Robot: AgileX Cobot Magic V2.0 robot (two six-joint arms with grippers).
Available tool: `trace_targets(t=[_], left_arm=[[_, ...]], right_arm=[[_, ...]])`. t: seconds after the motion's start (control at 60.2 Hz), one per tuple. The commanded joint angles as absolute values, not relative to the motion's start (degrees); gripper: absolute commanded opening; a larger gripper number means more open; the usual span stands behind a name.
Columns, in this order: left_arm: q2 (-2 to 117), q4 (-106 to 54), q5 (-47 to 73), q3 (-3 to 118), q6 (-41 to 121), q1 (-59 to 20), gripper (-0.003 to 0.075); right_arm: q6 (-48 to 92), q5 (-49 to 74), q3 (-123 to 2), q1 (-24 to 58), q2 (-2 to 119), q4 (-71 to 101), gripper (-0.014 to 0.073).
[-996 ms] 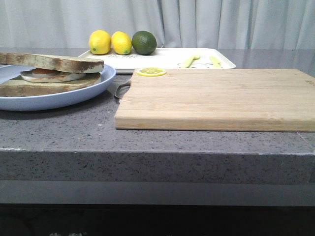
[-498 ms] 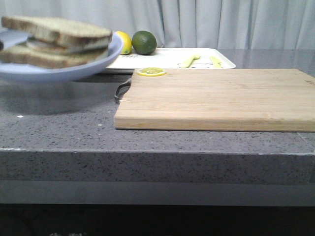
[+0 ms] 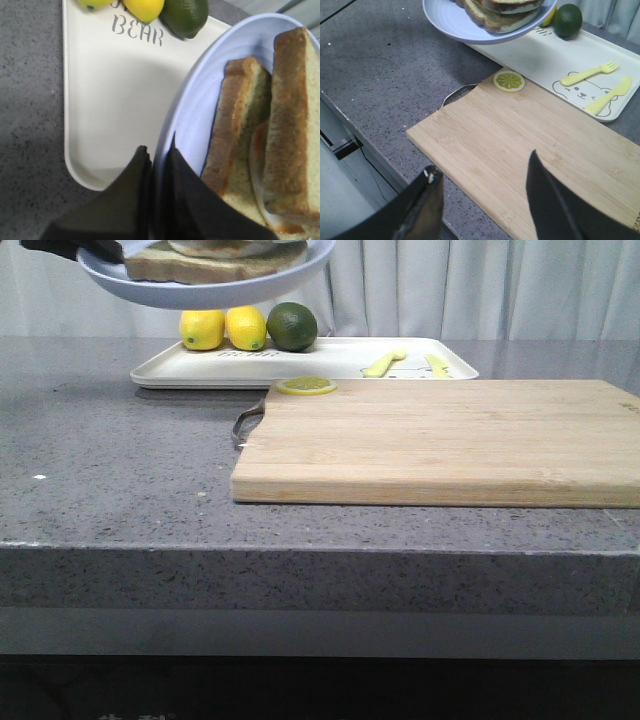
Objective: Place bread and move sandwich to tray
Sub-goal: 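Lift the blue plate with the left gripper and carry it onto the white tray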
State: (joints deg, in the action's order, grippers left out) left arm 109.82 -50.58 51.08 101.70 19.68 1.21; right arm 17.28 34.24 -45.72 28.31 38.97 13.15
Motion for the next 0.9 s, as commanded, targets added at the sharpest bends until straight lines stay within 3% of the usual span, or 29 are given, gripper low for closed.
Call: trace_targets(t=[0.0, 0.232, 0.498, 0.614, 0.797, 0.88], left_arm=[[109.94, -50.25, 49.13, 109.42, 12.26, -0.36, -0.0017], [118.57, -40.19, 49.39, 120.88, 1.93, -1.97, -0.0017], [122.32, -40.42, 50.32, 123.04, 1.23, -1.97, 0.0003], [122.32, -40.3, 50.31, 123.04, 1.23, -1.97, 0.0091], [122.32, -40.2, 50.31, 123.04, 1.23, -1.97, 0.0307], [121.89, -40.2, 50.44, 123.04, 1.23, -1.62, 0.0342]], right_arm=[[17.83, 29.8, -47.04, 28.27, 38.86, 13.27, 0.0402], [17.83, 29.8, -47.04, 28.27, 38.86, 13.27, 0.0402], [17.83, 29.8, -47.04, 28.27, 38.86, 13.27, 0.0402], [17.83, 29.8, -47.04, 28.27, 38.86, 13.27, 0.0402], [17.83, 29.8, -47.04, 28.27, 38.86, 13.27, 0.0402], [17.83, 29.8, -47.04, 28.27, 38.86, 13.27, 0.0402]])
